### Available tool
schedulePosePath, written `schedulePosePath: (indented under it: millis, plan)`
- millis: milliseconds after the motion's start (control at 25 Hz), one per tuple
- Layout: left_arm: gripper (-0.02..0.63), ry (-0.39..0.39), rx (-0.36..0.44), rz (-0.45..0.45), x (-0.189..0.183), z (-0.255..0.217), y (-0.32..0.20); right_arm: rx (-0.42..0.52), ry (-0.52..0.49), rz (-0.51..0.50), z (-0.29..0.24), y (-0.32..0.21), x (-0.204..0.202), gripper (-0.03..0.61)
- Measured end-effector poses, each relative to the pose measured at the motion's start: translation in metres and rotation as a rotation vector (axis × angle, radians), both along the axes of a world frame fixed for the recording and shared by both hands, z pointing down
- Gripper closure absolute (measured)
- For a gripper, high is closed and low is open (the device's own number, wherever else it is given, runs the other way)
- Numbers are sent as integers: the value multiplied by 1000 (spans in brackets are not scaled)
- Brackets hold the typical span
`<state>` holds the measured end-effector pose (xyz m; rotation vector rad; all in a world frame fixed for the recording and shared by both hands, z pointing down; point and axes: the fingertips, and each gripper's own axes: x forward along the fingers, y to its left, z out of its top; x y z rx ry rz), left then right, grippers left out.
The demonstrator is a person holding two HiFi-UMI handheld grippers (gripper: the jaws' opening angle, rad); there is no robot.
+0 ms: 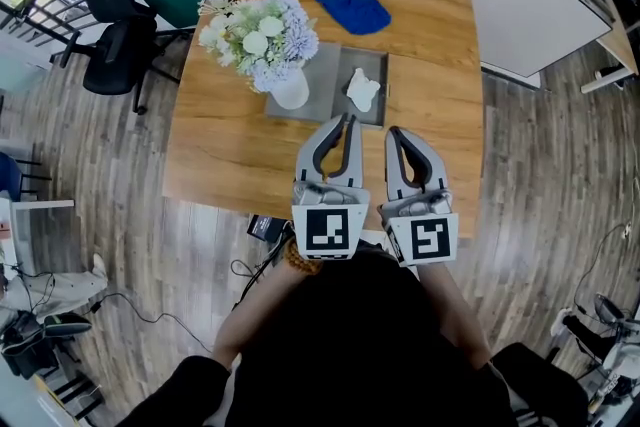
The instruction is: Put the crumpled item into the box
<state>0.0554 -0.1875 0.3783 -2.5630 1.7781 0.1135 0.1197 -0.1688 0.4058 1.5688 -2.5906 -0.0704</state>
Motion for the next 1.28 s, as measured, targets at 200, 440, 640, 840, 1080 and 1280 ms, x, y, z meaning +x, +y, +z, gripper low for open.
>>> schedulePosePath:
  millis: [200,440,640,840,1080,1280]
  plan:
    - [571,-10,-22,-2,0,11,0,-27,1,-29,10,1,-4,575]
    - [572,-11,-42,-7,-2,20,-1,-19,-18,-23,12,0,-9,574]
    - [572,-8,-59,-3,-1,27,-1,-32,-16,-16,17,-2,-7,574]
    - [572,-19,-77,0,-1,33,-2,-64,10,-29,29,0,-5,574]
    - [572,-18,-87,-1,-2,37,-2,-73,1,-11,32,-1,-5,574]
    - [572,-25,-92,-3,-3,39,0,-60,-10,-15,29,-2,-7,574]
